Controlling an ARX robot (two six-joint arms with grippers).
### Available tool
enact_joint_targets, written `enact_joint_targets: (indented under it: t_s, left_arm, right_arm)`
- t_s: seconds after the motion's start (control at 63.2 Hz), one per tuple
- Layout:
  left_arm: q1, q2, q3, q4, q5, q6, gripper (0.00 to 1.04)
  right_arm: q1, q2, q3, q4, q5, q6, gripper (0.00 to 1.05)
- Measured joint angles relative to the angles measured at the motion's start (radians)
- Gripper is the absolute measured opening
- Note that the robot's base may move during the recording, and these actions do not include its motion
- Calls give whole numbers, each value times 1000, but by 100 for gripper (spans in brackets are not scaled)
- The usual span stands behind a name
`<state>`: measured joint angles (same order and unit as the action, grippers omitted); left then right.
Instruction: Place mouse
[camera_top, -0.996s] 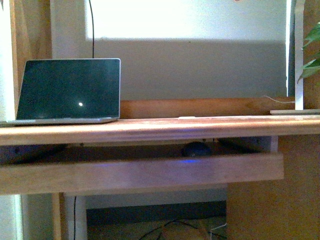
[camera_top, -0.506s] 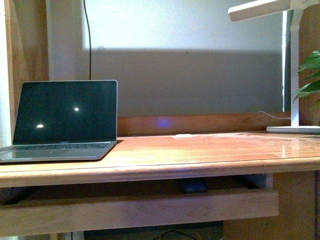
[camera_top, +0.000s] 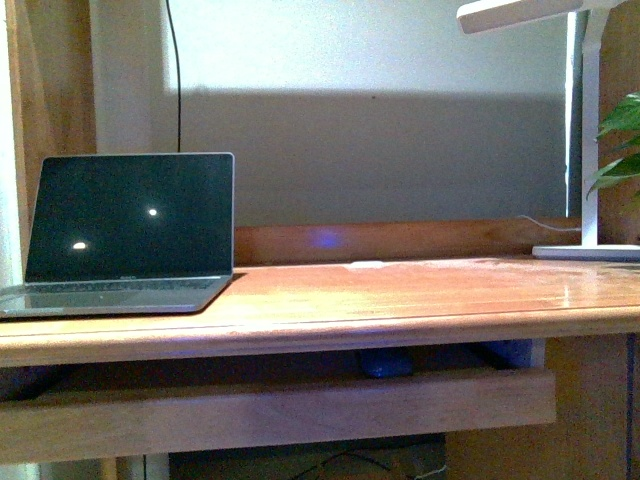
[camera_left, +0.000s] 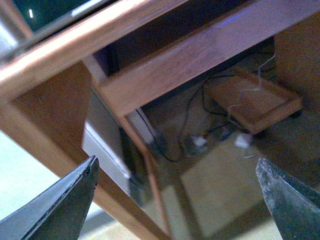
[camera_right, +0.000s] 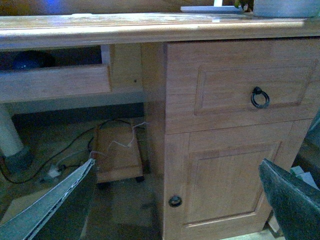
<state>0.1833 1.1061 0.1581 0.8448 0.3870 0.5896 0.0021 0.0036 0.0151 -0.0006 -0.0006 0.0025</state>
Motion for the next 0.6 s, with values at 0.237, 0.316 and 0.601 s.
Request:
enact_joint_targets:
  t_s: [0.237,0.316,0.601]
  left_arm:
    - [84,487,179,452,111,682,97]
    - [89,550,236,463,115,766,97]
    - [86,703,355,515,153,848,97]
  right_arm:
    - [0,0,0,0,0,0,97]
    - [0,0,0,0,0,0,97]
    - [0,0,0,0,0,0,97]
